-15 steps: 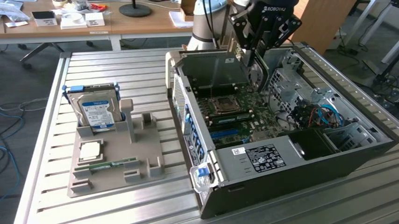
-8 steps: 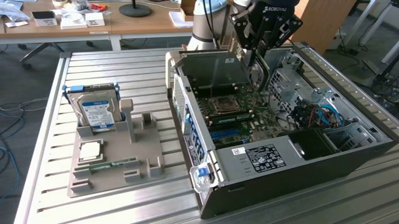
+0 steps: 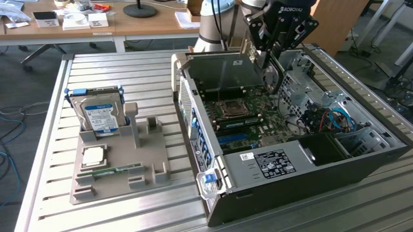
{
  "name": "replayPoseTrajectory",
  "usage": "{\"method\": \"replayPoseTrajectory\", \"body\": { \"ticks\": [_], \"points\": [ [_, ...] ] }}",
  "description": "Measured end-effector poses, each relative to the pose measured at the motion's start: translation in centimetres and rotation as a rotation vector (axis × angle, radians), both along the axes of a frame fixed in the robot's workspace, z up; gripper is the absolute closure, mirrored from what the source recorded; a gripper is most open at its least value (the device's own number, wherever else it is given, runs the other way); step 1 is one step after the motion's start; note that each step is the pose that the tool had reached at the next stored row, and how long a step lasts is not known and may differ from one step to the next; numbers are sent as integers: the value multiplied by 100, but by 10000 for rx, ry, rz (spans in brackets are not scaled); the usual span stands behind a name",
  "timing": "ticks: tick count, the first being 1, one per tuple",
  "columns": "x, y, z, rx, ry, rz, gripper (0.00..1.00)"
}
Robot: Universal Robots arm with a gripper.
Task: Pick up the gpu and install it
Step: 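Pick up the gpu and move the gpu toward the slot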
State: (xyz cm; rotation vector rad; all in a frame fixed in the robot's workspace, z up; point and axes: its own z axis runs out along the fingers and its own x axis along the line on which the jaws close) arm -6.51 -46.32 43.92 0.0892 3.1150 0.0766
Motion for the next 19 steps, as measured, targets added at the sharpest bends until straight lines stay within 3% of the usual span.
{"method": "replayPoseTrajectory", "body": {
  "ticks": [5, 19],
  "points": [
    [87, 0, 0, 2, 0, 1, 73],
    [97, 0, 0, 3, 0, 4, 73]
  ]
}}
